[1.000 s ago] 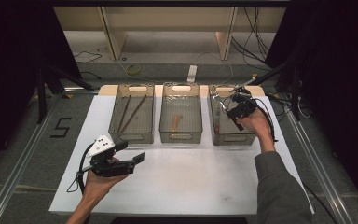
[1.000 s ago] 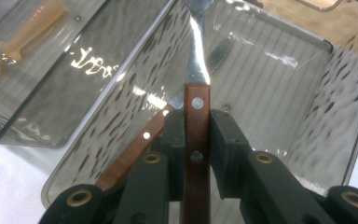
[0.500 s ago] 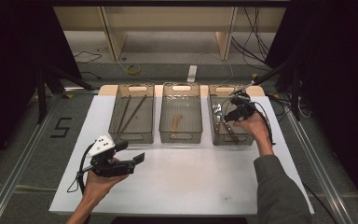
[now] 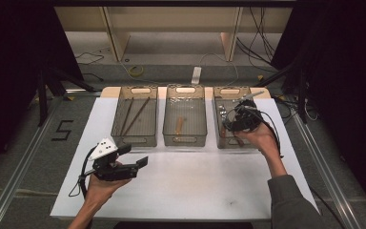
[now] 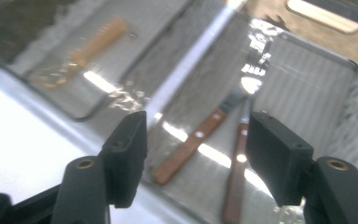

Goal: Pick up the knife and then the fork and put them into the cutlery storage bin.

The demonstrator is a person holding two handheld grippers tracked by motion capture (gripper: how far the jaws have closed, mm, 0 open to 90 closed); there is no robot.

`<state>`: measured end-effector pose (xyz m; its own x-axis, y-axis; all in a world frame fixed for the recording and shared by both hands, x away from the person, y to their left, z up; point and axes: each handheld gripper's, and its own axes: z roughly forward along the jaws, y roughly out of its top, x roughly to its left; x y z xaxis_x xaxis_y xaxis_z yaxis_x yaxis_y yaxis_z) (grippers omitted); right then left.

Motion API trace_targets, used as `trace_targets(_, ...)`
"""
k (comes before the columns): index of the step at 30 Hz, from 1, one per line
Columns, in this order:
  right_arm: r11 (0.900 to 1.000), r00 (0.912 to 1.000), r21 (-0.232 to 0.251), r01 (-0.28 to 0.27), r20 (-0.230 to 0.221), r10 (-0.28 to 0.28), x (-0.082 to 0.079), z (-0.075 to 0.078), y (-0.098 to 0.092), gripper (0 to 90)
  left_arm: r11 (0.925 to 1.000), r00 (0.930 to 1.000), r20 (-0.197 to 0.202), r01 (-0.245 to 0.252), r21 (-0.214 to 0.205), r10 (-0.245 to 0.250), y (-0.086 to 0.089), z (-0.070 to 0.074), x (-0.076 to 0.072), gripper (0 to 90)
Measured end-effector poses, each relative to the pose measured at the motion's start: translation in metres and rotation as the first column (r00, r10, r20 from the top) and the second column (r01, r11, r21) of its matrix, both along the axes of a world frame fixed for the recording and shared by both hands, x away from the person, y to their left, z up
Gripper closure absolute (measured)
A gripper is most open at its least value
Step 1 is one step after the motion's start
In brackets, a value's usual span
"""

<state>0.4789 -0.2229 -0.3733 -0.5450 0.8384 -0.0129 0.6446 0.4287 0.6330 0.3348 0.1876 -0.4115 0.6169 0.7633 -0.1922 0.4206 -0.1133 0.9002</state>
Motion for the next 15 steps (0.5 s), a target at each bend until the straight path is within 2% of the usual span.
trace_targets(5,0.9986,0.9995,0.045,-0.028,0.018,0.027,-0.016,0.000,0.004,34.6,1.0000,1.0000,0.001,0.006,-0.001,-0.006,0.000,0.000,0.000,17.8)
trace_targets(12,0.9951,0.9964,0.082,-0.056,0.068,0.050,-0.037,-0.003,0.009,33.5,0.9999,0.9999,-0.009,0.012,-0.008,-0.012,-0.001,-0.001,0.000,17.8)
trace_targets(15,0.9925,0.9951,0.099,-0.072,0.075,0.065,-0.046,-0.007,0.012,32.5,0.9999,0.9999,-0.008,0.014,-0.009,-0.014,-0.001,-0.001,0.000,17.8)
